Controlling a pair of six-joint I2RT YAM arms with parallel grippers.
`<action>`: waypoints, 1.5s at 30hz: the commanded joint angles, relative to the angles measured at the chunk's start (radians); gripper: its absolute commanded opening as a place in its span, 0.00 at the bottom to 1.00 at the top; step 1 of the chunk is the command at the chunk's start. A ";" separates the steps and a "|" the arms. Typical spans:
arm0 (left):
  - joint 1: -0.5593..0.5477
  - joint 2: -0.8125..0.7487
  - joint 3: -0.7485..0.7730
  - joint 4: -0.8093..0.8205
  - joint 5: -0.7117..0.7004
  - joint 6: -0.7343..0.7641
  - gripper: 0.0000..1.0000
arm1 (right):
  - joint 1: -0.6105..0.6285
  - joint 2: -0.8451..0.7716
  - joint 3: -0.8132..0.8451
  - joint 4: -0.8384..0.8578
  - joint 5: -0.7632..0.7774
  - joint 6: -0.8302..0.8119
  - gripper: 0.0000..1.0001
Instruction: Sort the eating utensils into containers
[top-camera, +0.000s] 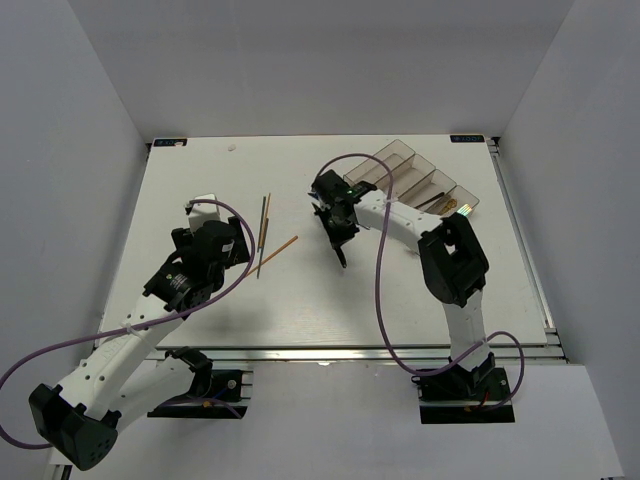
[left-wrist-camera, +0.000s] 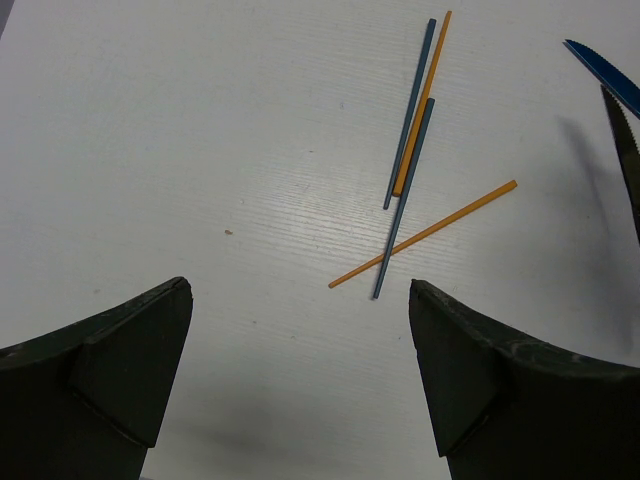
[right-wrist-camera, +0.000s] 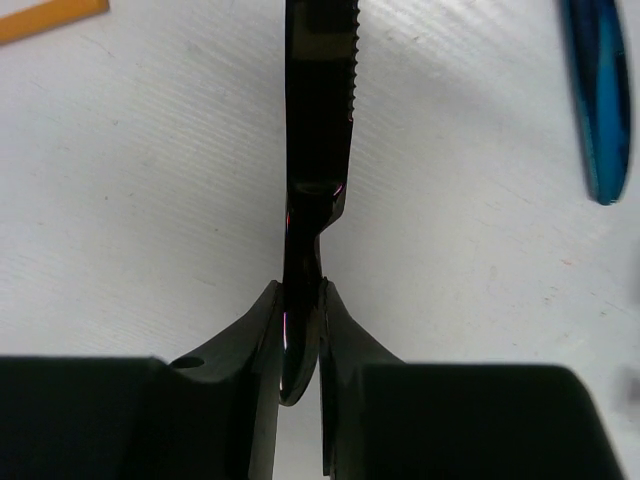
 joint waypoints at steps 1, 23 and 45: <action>0.003 -0.017 -0.006 0.009 -0.001 0.004 0.98 | -0.051 -0.110 0.028 0.030 -0.004 0.021 0.00; 0.003 -0.023 -0.009 0.007 -0.004 0.003 0.98 | -0.510 -0.142 0.016 0.408 -0.021 0.416 0.00; 0.003 -0.026 -0.009 0.010 -0.001 0.004 0.98 | -0.531 -0.112 -0.169 0.607 0.032 0.682 0.00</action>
